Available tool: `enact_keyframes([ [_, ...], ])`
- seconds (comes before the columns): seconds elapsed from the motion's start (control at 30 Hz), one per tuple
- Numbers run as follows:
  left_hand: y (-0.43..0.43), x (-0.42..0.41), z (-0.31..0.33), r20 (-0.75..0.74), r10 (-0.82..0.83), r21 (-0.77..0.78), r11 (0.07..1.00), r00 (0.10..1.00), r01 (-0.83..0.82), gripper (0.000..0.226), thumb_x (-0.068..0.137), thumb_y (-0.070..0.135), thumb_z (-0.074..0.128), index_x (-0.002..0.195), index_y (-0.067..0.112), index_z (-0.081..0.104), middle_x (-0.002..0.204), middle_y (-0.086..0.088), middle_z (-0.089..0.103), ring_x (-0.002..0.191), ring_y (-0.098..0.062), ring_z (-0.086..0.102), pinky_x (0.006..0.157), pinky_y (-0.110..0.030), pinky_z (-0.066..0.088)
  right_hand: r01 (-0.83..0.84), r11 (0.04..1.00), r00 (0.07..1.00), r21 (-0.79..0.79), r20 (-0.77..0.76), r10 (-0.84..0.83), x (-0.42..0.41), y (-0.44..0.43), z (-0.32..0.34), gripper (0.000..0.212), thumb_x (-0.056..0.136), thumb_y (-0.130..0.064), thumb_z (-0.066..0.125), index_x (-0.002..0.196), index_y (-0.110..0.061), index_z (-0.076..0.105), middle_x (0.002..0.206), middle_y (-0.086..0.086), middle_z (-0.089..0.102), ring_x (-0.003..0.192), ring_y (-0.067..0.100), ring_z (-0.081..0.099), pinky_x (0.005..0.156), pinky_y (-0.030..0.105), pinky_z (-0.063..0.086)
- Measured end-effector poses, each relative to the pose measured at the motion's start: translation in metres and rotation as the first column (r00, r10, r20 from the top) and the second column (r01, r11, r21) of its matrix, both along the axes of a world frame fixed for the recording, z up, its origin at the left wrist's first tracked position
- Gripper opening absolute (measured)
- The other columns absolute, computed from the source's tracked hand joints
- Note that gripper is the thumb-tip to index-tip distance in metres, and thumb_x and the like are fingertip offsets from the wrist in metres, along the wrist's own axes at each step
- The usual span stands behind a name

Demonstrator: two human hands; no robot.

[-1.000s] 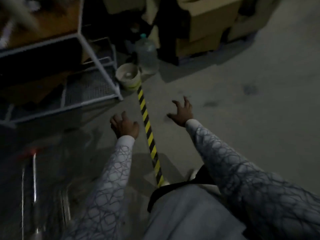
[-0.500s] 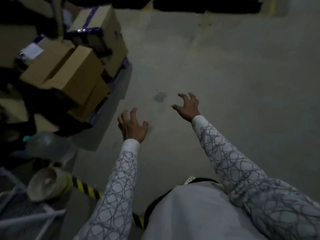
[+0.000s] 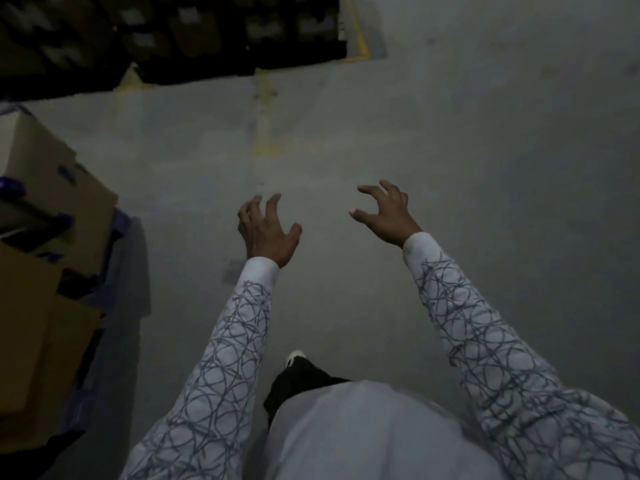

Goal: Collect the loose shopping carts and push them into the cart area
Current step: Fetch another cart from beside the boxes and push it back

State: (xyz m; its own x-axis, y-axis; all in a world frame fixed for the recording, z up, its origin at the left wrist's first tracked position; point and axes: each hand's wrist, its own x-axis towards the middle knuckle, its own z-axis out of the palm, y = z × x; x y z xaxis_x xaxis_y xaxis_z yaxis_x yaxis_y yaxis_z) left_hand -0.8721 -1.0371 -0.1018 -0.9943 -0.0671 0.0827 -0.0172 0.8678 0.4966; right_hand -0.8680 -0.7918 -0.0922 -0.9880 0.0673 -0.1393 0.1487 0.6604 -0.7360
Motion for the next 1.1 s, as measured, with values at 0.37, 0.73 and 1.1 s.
enact_keyframes([
  [0.37, 0.063, -0.279, 0.046, 0.078, -0.351, -0.131, 0.924, 0.933, 0.358, 0.079, 0.088, 0.053, 0.065, 0.154, 0.027, 0.03, 0.162, -0.014, 0.018, 0.148, -0.035, 0.006, 0.119, -0.05, 0.013, 0.242, 0.97, 0.967, 0.01, -0.078, -0.241, -0.192, 0.049, 0.059, 0.052, 0.092, -0.044, 0.068, 0.141, -0.032, 0.053, 0.164, 0.01, 0.013, 0.151, 0.028, 0.004, 0.119, 0.043, 0.017],
  [0.73, 0.27, -0.5, 0.04, 0.076, -0.499, -0.129, 0.854, 0.863, 0.505, 0.085, 0.086, 0.058, 0.064, 0.155, 0.027, 0.026, 0.161, -0.014, 0.019, 0.148, -0.034, 0.009, 0.118, -0.05, 0.015, 0.344, 0.939, 0.929, -0.011, -0.144, -0.342, -0.402, 0.233, 0.055, 0.047, 0.092, -0.045, 0.068, 0.137, -0.036, 0.055, 0.163, 0.012, 0.017, 0.15, 0.029, 0.005, 0.117, 0.044, 0.018],
  [1.1, 0.428, -0.689, 0.036, 0.077, -0.44, -0.017, 0.897, 0.895, 0.442, 0.082, 0.087, 0.055, 0.066, 0.154, 0.027, 0.029, 0.16, -0.012, 0.023, 0.147, -0.031, 0.011, 0.118, -0.047, 0.014, 0.388, 0.921, 0.91, -0.02, -0.151, -0.386, -0.595, 0.395, 0.047, 0.042, 0.092, -0.045, 0.067, 0.132, -0.035, 0.059, 0.157, 0.016, 0.026, 0.149, 0.027, 0.011, 0.114, 0.036, 0.016],
])
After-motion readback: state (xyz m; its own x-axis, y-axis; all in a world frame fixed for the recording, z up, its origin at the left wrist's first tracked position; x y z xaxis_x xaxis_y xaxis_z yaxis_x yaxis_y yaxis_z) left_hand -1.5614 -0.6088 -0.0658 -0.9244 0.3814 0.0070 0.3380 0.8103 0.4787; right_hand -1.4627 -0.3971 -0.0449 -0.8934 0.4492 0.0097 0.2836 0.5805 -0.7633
